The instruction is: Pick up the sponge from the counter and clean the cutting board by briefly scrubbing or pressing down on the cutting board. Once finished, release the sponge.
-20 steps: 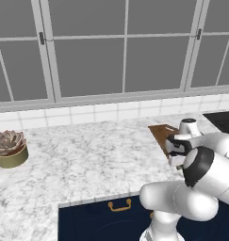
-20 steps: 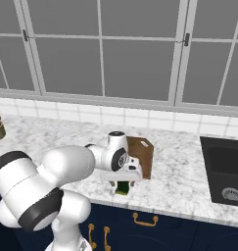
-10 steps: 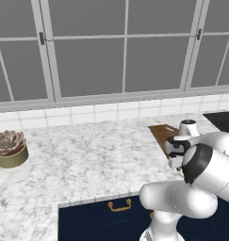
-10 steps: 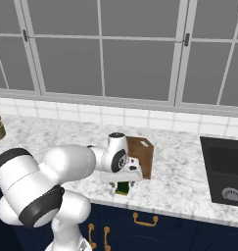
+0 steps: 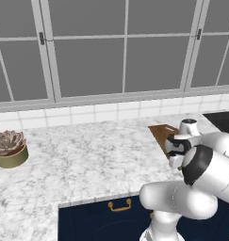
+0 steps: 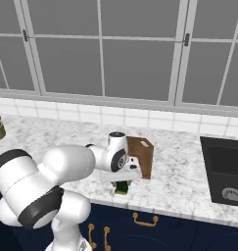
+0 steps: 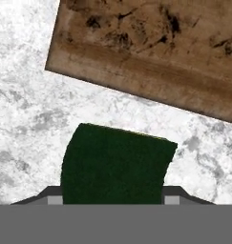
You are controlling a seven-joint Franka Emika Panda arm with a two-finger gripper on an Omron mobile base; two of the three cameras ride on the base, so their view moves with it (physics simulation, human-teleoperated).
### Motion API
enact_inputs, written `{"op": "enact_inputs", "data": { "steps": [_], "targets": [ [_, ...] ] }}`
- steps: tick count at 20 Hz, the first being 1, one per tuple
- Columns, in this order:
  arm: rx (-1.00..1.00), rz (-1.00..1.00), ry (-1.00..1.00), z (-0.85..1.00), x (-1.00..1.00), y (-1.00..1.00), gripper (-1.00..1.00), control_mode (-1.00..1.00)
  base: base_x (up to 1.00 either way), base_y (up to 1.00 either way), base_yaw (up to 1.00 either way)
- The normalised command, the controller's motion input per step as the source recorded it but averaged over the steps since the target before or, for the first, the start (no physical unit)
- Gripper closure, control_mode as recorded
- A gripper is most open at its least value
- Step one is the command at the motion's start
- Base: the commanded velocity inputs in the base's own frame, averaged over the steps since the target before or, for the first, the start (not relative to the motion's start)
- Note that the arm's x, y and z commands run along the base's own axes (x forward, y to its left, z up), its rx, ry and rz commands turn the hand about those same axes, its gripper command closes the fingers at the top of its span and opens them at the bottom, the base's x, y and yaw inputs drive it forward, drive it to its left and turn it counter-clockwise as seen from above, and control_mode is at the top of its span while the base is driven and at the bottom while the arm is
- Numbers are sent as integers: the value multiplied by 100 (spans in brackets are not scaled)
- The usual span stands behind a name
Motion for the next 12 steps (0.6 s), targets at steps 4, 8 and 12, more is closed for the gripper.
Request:
{"op": "enact_inputs", "data": {
  "steps": [4,8,12],
  "targets": [
    [21,2,0,81,0,0,100,-100,0,0,0],
    [25,2,0,100,29,0,100,-100,0,0,0],
    [25,0,-10,54,68,-2,100,-100,0,0,0]
  ]
}}
